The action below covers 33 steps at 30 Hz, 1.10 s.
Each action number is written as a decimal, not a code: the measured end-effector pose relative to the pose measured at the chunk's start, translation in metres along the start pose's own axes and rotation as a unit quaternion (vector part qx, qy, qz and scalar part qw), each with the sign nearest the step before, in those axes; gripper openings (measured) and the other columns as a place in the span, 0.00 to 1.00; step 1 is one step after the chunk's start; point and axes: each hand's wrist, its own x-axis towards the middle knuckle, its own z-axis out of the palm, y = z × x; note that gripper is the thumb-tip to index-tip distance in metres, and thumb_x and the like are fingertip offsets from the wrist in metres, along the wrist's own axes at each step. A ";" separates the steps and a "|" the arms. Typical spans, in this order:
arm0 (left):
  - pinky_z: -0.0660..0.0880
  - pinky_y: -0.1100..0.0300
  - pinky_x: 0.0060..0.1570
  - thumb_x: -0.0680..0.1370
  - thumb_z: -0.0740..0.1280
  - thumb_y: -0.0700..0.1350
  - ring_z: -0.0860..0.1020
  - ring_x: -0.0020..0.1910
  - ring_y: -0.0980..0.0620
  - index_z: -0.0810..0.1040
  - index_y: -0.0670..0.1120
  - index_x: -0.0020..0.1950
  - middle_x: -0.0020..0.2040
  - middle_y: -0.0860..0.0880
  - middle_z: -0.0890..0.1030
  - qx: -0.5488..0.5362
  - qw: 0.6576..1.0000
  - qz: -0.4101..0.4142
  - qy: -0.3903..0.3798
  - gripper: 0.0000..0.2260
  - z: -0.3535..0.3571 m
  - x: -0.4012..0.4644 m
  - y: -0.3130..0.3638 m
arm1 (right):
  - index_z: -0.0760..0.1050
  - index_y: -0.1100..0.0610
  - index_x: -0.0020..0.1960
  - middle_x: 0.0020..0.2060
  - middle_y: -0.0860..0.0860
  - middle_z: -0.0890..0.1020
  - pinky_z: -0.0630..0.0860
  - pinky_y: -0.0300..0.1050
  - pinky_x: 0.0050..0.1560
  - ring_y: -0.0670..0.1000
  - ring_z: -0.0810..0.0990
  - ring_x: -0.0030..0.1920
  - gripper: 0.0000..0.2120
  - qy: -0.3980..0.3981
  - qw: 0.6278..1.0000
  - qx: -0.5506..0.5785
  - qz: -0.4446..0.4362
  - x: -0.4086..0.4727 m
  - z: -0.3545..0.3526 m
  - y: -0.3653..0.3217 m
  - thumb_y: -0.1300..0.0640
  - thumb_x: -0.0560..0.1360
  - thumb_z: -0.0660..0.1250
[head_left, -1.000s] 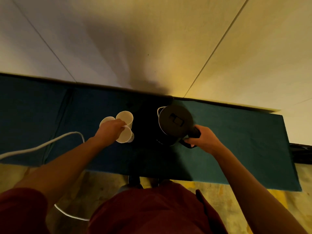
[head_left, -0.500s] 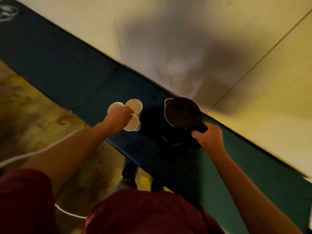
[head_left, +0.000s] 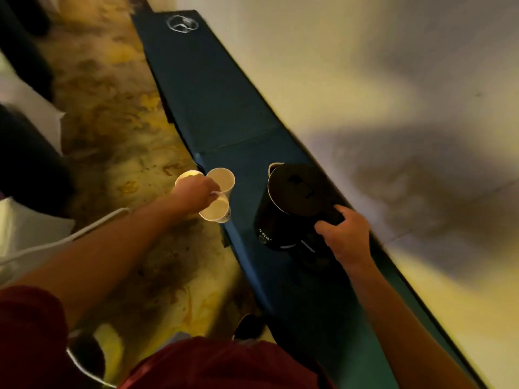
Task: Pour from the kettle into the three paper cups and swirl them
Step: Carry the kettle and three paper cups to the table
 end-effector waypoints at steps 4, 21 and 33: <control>0.78 0.52 0.51 0.80 0.66 0.50 0.82 0.54 0.45 0.81 0.49 0.63 0.59 0.45 0.83 -0.016 0.998 -0.051 0.018 0.14 -0.006 -0.045 -0.032 | 0.72 0.68 0.35 0.27 0.67 0.74 0.71 0.53 0.25 0.54 0.70 0.25 0.16 -0.022 1.000 0.017 -0.015 -0.004 0.029 -0.024 0.55 0.61 0.69; 0.78 0.48 0.55 0.81 0.64 0.48 0.81 0.55 0.43 0.81 0.47 0.63 0.58 0.43 0.82 -0.078 0.975 -0.200 0.063 0.14 -0.014 -0.235 -0.175 | 0.62 0.54 0.27 0.22 0.44 0.67 0.62 0.42 0.28 0.47 0.66 0.26 0.16 -0.168 0.979 0.046 -0.104 -0.097 0.146 -0.141 0.60 0.62 0.70; 0.77 0.53 0.54 0.81 0.65 0.49 0.81 0.52 0.46 0.81 0.48 0.63 0.58 0.45 0.82 -0.084 0.920 -0.368 0.106 0.13 0.016 -0.370 -0.225 | 0.72 0.63 0.35 0.26 0.53 0.72 0.64 0.47 0.29 0.50 0.69 0.28 0.09 -0.353 0.914 0.026 -0.197 -0.145 0.225 -0.190 0.61 0.66 0.72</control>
